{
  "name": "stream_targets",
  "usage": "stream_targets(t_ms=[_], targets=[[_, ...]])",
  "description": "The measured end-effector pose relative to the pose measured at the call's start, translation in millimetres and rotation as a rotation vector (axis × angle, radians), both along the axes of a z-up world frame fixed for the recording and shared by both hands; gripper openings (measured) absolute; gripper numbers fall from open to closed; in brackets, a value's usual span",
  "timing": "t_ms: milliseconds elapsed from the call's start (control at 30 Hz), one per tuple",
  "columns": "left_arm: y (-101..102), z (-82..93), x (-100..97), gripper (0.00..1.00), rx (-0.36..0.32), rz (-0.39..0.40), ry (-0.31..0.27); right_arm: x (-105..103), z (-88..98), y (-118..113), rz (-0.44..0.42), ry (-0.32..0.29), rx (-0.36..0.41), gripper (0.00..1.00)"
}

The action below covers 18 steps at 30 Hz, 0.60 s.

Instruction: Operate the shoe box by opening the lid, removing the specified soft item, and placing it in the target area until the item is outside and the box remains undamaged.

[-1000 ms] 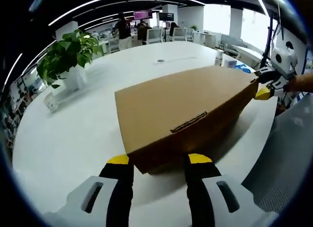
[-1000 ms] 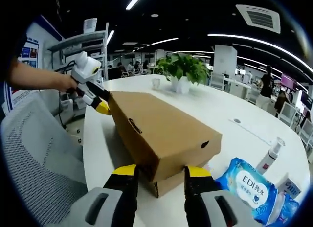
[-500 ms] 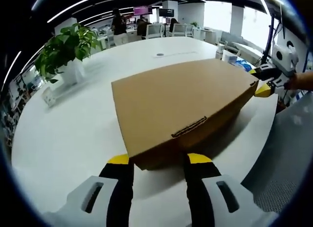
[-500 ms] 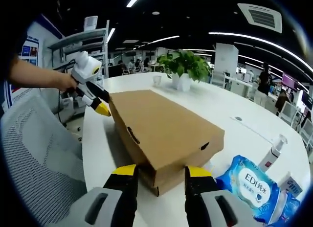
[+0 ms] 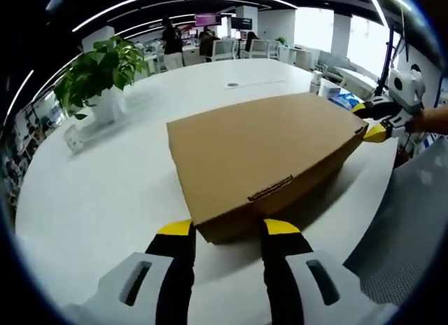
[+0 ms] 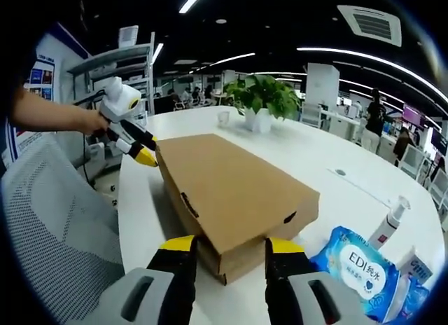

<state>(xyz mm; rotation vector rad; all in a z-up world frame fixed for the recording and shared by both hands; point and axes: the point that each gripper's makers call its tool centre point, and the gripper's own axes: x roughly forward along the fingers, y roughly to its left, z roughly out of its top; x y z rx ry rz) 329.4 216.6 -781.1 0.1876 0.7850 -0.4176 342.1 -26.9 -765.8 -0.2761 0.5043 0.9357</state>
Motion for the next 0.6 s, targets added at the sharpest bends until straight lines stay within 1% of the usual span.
stream_targets(t_ms=[167,367,600], targets=[[0.2,-2.5,0.1,0.38,-0.016,0.017,0.001,-0.5,-2.8,0.0,-0.007,0.006,-0.002,0.35],[-0.1,-5.3,0.4,0.38,-0.013,0.021,0.006,-0.1,-7.6,0.0,-0.004,0.013,-0.009,0.35],[-4.0,-9.5,5.1,0.37,-0.017,0.028,0.017,6.3,-11.8,-4.2,-0.005,0.014,-0.027,0.35]])
